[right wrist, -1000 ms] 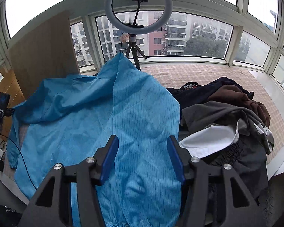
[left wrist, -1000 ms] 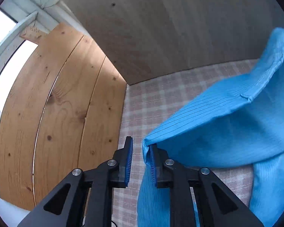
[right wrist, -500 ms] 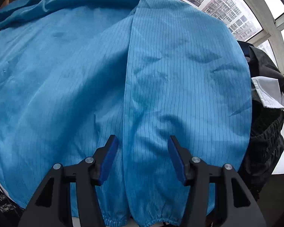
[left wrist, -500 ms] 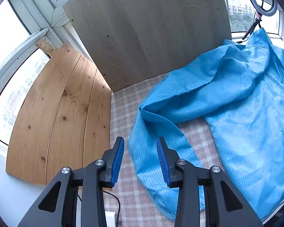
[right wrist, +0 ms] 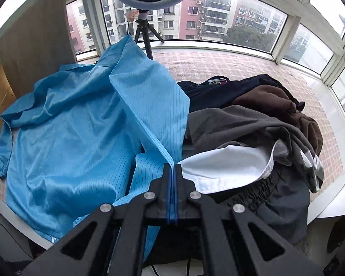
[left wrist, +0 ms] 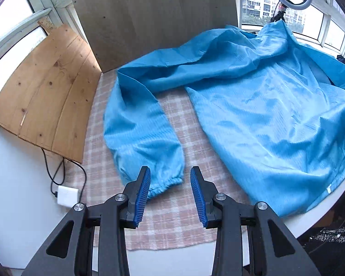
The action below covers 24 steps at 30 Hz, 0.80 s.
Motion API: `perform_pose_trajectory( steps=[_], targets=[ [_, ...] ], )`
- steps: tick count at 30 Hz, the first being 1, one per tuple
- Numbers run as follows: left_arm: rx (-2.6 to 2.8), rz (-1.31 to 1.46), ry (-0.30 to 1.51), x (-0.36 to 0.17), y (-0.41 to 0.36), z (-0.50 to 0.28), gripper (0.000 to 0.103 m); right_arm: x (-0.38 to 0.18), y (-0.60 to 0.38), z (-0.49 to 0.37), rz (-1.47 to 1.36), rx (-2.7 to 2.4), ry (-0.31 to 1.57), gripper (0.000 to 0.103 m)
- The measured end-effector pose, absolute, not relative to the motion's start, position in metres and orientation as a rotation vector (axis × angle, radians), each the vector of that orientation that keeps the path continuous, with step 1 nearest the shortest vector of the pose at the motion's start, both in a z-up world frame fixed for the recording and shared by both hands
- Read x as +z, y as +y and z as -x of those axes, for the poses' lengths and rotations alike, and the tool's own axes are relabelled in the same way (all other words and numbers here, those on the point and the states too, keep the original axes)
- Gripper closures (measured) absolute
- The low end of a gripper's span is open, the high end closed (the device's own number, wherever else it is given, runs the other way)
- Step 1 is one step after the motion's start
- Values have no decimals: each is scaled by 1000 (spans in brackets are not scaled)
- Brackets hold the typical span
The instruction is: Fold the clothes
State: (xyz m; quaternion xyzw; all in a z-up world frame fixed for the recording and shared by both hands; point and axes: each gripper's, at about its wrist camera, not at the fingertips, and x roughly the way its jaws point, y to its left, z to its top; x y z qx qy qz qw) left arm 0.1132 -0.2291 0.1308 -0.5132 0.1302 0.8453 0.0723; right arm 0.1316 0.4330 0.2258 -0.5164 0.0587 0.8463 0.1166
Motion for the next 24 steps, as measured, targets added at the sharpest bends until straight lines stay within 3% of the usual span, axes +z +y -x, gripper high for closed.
perform_pose_trajectory(
  steps=[5, 7, 8, 10, 14, 16, 18, 20, 21, 22, 24],
  targets=[
    [2465, 1629, 322, 105, -193, -150, 68, 212, 488, -121, 1315, 2001, -399, 101],
    [2437, 1660, 277, 98, -182, -161, 65, 224, 513, -129, 1329, 2037, -245, 98],
    [2423, 1671, 271, 95, -178, -165, 63, 235, 516, -139, 1288, 2093, -174, 91],
    [2395, 1691, 261, 87, -169, -172, 51, 257, 509, -167, 1224, 2267, -21, 66],
    [2328, 1732, 202, 65, -160, -167, 44, 253, 448, -207, 1294, 2625, 221, 57],
    [2286, 1741, 150, 53, -156, -156, 44, 232, 410, -218, 1384, 2741, 326, 44],
    [2232, 1740, 150, 41, -148, -147, 45, 200, 373, -220, 1518, 2788, 406, 43],
    [2177, 1734, 200, 34, -137, -143, 65, 162, 337, -217, 1652, 2736, 324, 43],
    [2151, 1734, 234, 32, -133, -143, 94, 146, 325, -216, 1674, 2686, 260, 43],
    [2132, 1730, 263, 33, -131, -143, 101, 131, 316, -215, 1698, 2655, 214, 43],
    [2115, 1713, 307, 44, -136, -147, 101, 108, 303, -215, 1738, 2610, 166, 43]
  ],
)
